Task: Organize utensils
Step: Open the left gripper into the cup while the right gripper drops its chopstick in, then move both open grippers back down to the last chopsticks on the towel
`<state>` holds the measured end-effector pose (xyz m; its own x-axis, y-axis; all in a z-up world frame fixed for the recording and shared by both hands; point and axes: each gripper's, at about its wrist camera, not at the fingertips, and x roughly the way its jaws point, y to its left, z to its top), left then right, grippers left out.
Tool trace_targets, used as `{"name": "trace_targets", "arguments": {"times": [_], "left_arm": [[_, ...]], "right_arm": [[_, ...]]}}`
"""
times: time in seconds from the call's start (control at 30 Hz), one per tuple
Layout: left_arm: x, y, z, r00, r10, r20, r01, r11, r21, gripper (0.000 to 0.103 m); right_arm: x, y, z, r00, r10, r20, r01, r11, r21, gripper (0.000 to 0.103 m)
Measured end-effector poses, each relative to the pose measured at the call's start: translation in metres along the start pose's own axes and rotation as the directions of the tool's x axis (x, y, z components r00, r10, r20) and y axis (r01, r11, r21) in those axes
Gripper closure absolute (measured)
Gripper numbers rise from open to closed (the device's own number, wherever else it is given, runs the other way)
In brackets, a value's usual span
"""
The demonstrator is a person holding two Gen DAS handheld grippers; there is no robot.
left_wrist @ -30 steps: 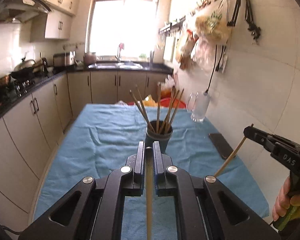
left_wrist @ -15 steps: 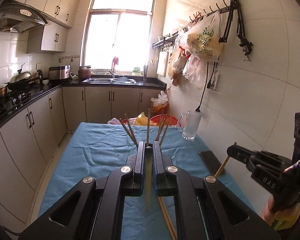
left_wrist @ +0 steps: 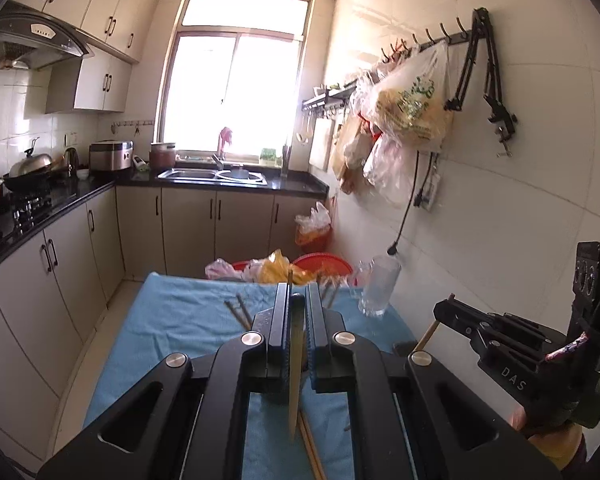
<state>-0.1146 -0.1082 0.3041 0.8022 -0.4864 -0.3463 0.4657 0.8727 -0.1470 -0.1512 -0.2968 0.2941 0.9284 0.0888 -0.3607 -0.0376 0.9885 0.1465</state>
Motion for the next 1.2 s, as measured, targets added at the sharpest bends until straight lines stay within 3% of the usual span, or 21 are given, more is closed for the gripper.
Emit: {"name": "trace_targets", "arguments": {"times": [0.2, 0.37, 0.5, 0.73, 0.9, 1.0, 1.07, 1.13, 1.2], "left_arm": [[0.033, -0.001, 0.035, 0.999, 0.016, 0.034, -0.016, 1.000, -0.017, 0.097], [0.064, -0.003, 0.052, 0.998, 0.038, 0.053, -0.037, 0.999, -0.015, 0.097], [0.094, 0.000, 0.051, 0.997, 0.064, 0.046, -0.063, 0.998, -0.016, 0.096], [0.148, 0.020, 0.029, 0.994, 0.082, -0.070, -0.085, 0.995, -0.047, 0.096], [0.149, 0.028, 0.021, 0.992, 0.094, -0.082, -0.099, 0.993, -0.059, 0.096], [0.143, 0.027, 0.021, 0.993, 0.098, -0.072, -0.102, 0.993, -0.053, 0.082], [0.135, 0.026, 0.019, 0.993, 0.099, -0.060, -0.103, 0.993, -0.059, 0.064], [0.126, 0.026, 0.019, 0.994, 0.099, -0.043, -0.102, 0.993, -0.063, 0.064], [0.116, 0.024, 0.018, 0.995, 0.095, -0.040, -0.097, 0.994, -0.054, 0.063]], "right_arm": [[0.027, 0.005, 0.039, 0.999, 0.003, 0.047, -0.002, 1.000, -0.015, 0.097], [0.055, 0.006, 0.053, 0.998, -0.003, 0.062, 0.004, 1.000, -0.012, 0.097], [0.083, 0.000, 0.050, 0.999, -0.013, 0.047, 0.012, 1.000, 0.011, 0.097], [0.138, -0.020, 0.020, 0.997, 0.001, -0.072, 0.005, 0.997, 0.078, 0.097], [0.155, -0.030, 0.007, 0.993, -0.005, -0.114, 0.018, 0.994, 0.109, 0.097], [0.156, -0.033, 0.006, 0.993, -0.004, -0.120, 0.019, 0.992, 0.124, 0.094], [0.152, -0.033, 0.006, 0.993, -0.007, -0.114, 0.022, 0.992, 0.127, 0.078], [0.146, -0.031, 0.007, 0.995, -0.010, -0.102, 0.023, 0.992, 0.120, 0.071], [0.139, -0.028, 0.008, 0.995, -0.016, -0.094, 0.026, 0.993, 0.112, 0.070]]}}
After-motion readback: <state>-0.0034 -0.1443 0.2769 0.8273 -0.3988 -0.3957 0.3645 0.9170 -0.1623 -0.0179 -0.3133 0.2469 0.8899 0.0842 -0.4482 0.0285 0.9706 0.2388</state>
